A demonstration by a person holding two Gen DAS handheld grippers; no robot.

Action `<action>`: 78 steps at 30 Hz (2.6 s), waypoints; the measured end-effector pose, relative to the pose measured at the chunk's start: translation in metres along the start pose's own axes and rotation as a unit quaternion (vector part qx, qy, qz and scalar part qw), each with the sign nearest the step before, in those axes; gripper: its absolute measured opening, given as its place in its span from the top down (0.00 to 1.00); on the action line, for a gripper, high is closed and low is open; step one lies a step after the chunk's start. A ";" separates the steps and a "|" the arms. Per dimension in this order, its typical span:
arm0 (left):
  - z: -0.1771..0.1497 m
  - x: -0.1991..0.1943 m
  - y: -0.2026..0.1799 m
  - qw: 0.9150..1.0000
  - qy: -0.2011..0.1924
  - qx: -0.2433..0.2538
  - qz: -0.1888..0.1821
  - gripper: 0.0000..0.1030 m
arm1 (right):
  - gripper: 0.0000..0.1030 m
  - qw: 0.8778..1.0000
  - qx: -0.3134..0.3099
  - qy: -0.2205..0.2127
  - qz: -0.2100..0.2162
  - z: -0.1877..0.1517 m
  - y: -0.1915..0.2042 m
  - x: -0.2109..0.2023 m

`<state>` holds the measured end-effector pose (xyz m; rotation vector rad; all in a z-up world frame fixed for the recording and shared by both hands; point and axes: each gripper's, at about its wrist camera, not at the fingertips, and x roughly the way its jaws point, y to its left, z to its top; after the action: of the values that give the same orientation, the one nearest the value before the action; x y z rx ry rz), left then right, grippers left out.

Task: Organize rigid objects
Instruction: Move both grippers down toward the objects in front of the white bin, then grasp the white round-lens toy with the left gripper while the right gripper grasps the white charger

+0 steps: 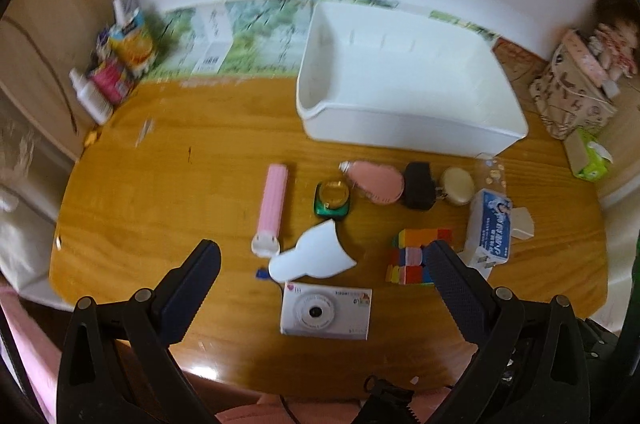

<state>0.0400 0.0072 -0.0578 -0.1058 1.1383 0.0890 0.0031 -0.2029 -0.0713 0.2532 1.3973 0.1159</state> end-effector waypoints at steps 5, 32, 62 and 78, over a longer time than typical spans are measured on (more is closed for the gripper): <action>-0.012 0.016 0.000 0.998 0.043 -0.039 0.024 0.01 | 0.03 0.999 -0.005 0.030 0.039 0.010 -0.017 0.011; -0.077 0.084 0.038 0.924 0.197 -0.324 0.046 0.01 | 0.21 0.970 0.007 0.199 0.137 0.065 -0.051 0.088; -0.046 0.153 0.061 0.879 0.260 -0.396 0.050 0.18 | 0.36 0.966 -0.021 0.241 0.094 0.090 -0.034 0.112; -0.066 0.141 0.065 0.872 0.253 -0.417 0.037 0.23 | 0.45 0.963 -0.039 0.250 0.098 0.089 -0.022 0.119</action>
<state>0.0316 0.0652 -0.2159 -0.9009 1.5618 0.6560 0.1096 -0.2069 -0.1770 0.3100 1.8632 0.4200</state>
